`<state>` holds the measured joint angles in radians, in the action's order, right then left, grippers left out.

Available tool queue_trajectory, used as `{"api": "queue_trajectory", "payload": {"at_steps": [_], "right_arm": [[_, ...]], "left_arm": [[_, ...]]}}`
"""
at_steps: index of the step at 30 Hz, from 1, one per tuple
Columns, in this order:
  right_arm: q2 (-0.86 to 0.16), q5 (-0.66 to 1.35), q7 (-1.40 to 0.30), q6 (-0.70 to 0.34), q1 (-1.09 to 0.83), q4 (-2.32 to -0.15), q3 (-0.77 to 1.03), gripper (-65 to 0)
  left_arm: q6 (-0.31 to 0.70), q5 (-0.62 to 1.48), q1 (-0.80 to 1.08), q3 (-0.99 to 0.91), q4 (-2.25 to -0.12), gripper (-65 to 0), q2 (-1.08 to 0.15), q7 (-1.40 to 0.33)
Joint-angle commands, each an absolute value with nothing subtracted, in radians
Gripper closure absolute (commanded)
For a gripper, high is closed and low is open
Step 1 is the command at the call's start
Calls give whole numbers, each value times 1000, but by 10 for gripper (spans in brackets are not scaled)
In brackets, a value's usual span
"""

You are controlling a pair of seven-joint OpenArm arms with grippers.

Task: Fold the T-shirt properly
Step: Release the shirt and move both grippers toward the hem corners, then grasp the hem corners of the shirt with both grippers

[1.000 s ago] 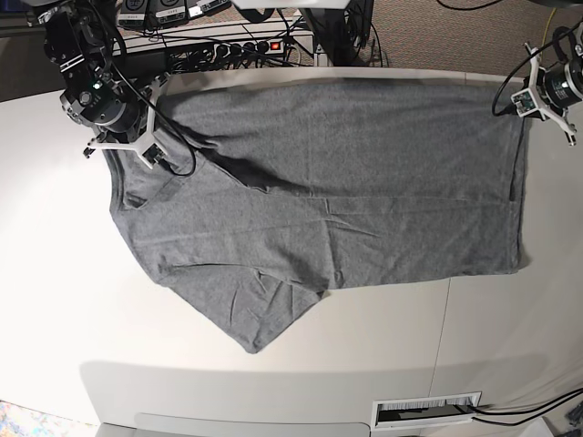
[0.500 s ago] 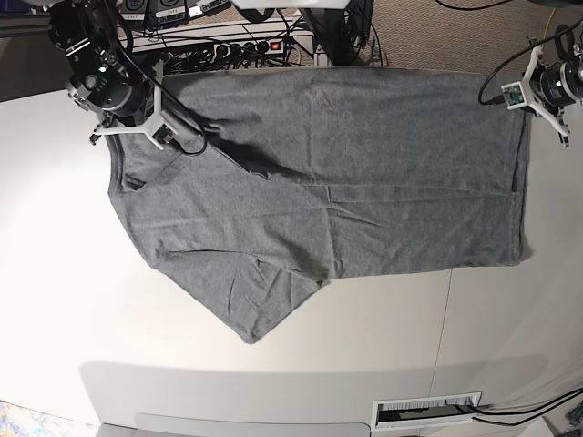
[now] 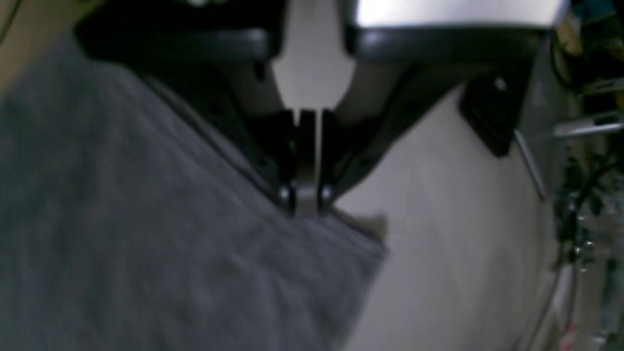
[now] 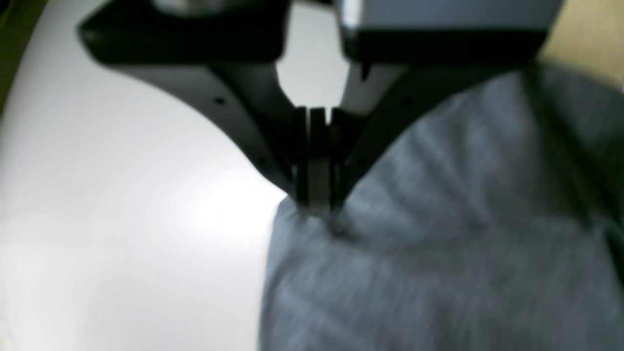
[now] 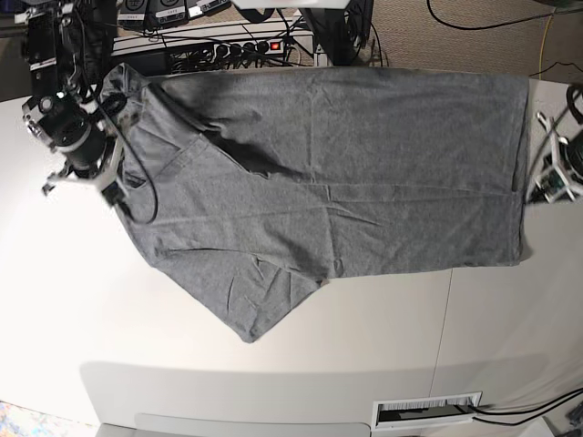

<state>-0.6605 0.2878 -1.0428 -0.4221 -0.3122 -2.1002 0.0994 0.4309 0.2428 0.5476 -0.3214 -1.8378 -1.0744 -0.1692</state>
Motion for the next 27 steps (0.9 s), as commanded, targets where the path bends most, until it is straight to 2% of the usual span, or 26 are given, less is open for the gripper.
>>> {"api": "queue_trajectory", "payload": {"at_steps": [1, 4, 9, 14, 16, 20, 27], "right_arm": [[-672, 287, -1028, -422, -293, -2111, 109, 0], [-648, 288, -1012, -422, -237, -2072, 109, 0], [-596, 299, -923, -422, -145, -1975, 108, 0], [-593, 337, -899, -422, -65, -1895, 80, 0], [-593, 336, -886, -422, -23, -1850, 52, -46], [-592, 336, -887, -423, 84, -1745, -28, -162], [-590, 332, -890, -423, 252, -1587, -124, -176]], "left_arm": [[411, 254, 515, -334, -1822, 0, -1085, -157], [411, 333, 426, -334, -1731, 0, -1045, -152], [422, 407, 326, -334, -1541, -6, -964, -47], [469, 443, 250, -322, -1403, -6, -891, -34], [469, 443, 212, -302, -1363, -20, -862, -32], [467, 440, 115, -238, -1302, -130, -815, -38], [468, 366, -138, -78, -1142, -160, -758, -56]]}}
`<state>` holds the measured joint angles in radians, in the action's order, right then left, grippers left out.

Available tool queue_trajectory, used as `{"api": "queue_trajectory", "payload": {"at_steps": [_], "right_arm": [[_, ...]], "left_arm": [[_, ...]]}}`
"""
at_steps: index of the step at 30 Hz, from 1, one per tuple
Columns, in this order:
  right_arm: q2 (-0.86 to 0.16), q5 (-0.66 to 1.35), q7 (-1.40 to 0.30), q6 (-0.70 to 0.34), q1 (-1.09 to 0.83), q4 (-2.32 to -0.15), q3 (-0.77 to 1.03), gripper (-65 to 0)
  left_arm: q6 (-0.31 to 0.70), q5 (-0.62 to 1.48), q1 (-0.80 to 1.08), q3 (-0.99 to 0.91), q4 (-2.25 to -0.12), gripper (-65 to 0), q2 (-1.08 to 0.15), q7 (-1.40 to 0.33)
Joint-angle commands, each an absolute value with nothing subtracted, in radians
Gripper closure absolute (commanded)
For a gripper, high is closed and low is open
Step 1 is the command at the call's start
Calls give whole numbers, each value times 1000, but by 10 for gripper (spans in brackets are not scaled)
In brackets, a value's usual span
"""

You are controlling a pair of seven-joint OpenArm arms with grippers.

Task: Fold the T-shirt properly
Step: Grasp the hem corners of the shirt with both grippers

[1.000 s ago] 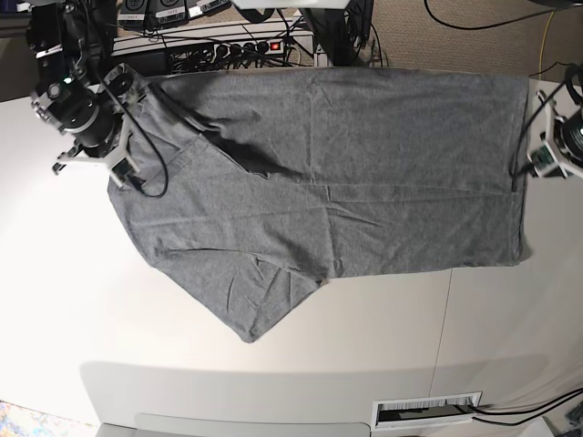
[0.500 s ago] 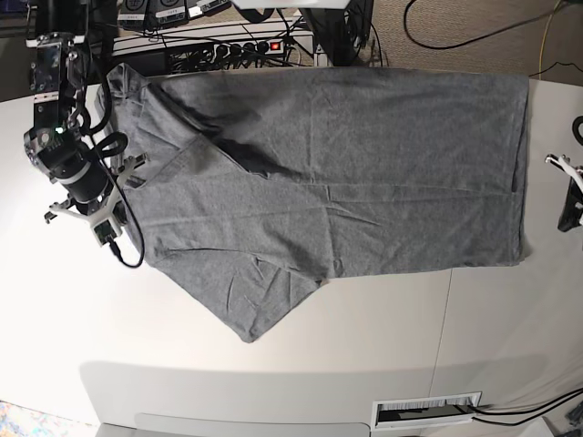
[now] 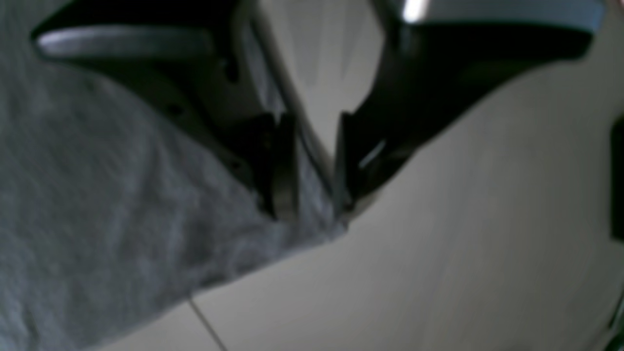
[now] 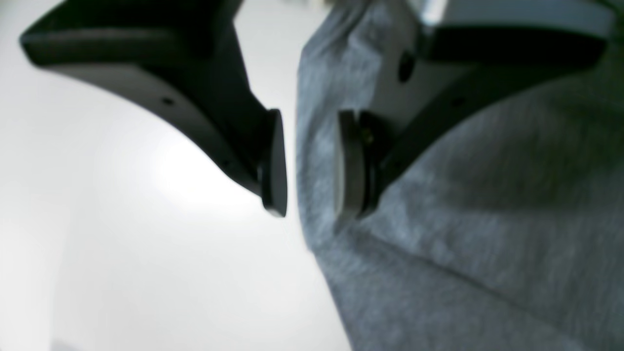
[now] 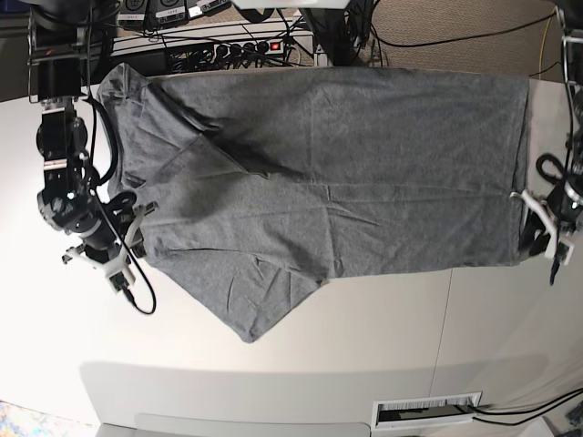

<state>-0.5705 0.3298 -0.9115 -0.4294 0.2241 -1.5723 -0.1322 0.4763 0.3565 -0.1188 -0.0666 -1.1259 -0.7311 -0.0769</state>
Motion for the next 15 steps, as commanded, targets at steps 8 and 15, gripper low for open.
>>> {"api": "queue_trajectory", "payload": {"at_steps": [8, 15], "right_arm": [[-590, 332, -890, -424, 317, -1544, -125, -176], [-591, 324, -898, -423, 318, -1544, -125, -176]], "left_arm": [[470, 366, -396, 88, -904, -188, -740, -59], [500, 265, -492, 107, -759, -188, -696, -62]]}}
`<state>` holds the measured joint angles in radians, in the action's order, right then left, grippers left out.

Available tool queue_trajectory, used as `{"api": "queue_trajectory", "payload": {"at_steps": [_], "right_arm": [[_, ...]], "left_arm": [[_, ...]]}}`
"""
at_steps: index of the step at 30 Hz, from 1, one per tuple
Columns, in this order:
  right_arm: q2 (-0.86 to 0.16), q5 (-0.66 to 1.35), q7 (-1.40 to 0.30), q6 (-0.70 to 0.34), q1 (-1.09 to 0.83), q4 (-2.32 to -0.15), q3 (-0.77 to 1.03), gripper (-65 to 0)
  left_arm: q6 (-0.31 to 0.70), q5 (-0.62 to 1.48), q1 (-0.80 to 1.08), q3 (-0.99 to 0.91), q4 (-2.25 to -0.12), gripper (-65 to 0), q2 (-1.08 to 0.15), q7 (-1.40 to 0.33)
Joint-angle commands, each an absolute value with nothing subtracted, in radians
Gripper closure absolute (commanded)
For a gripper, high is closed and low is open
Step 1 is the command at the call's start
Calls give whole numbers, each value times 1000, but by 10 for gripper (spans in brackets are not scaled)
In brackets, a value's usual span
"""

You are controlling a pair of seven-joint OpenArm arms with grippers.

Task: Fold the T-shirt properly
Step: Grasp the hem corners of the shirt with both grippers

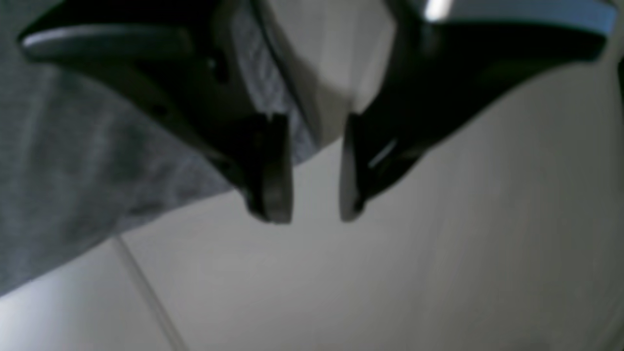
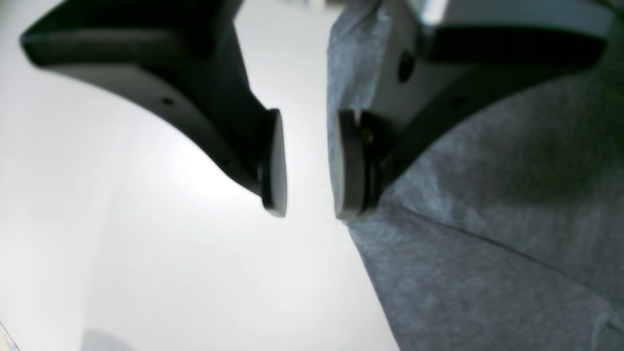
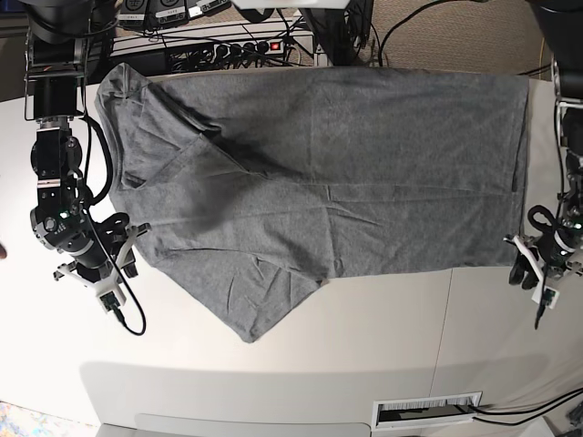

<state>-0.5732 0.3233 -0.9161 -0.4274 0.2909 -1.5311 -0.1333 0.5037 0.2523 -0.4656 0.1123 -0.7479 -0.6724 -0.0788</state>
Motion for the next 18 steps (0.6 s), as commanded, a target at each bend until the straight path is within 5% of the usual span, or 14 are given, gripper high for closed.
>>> {"api": "queue_trajectory", "payload": {"at_steps": [1, 18], "right_arm": [[-591, 321, -899, -423, 318, -1544, -125, -176], [-591, 321, -905, -423, 319, -1544, -125, -176]], "left_arm": [[500, 241, -493, 107, -748, -188, -692, -62], [518, 200, -493, 107, -686, -219, -648, -72]]}}
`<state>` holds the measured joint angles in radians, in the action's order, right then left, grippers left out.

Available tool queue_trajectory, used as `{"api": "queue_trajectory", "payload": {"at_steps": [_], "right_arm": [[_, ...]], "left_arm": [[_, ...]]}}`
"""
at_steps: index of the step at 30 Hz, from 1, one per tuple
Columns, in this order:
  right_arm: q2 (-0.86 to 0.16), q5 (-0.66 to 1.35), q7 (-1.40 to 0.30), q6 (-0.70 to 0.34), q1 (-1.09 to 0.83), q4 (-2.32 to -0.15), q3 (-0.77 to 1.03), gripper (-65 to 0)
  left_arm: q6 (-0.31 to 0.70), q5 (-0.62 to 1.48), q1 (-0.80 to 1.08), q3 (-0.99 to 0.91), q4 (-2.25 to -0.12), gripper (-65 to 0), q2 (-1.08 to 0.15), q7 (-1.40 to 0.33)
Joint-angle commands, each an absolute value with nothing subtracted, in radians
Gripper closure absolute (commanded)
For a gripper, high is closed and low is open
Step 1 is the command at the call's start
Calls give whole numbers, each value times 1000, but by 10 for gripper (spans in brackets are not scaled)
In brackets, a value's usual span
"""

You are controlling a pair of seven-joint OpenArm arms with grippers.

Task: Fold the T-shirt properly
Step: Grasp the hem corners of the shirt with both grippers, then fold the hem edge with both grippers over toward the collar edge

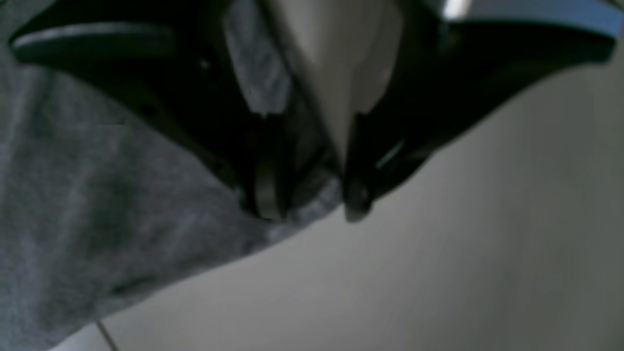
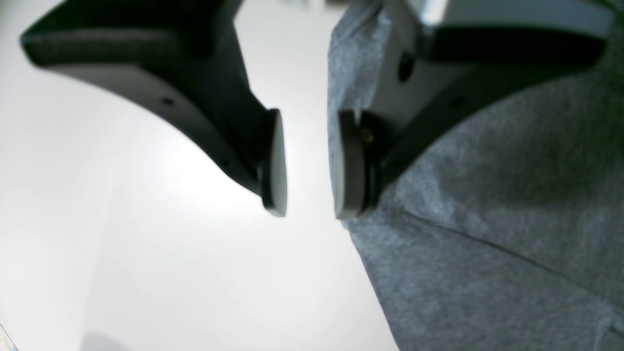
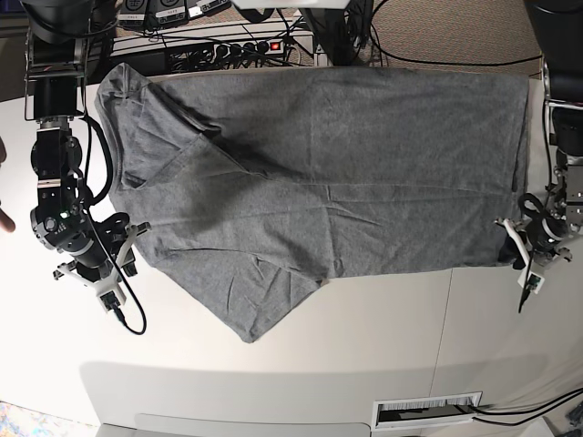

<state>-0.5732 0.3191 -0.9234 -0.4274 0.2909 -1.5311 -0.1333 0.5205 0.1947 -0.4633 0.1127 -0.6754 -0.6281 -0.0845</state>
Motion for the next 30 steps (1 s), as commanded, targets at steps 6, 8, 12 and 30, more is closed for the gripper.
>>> {"api": "queue_trajectory", "payload": {"at_steps": [6, 8, 12, 30], "right_arm": [[-592, 315, -905, -423, 319, -1544, -123, -176], [-593, 291, -897, -423, 319, -1544, -121, -176], [-593, 242, -867, -422, 319, -1544, -109, -176], [-453, 146, -731, -472, 558, -1207, -105, -262]], "left_arm": [[513, 200, -494, 107, -686, -142, -626, -89], [514, 190, -497, 107, -686, -63, -632, -89], [525, 175, -500, 107, -689, 0, -648, -86], [698, 326, -499, 107, -811, 0, -729, -152]]}}
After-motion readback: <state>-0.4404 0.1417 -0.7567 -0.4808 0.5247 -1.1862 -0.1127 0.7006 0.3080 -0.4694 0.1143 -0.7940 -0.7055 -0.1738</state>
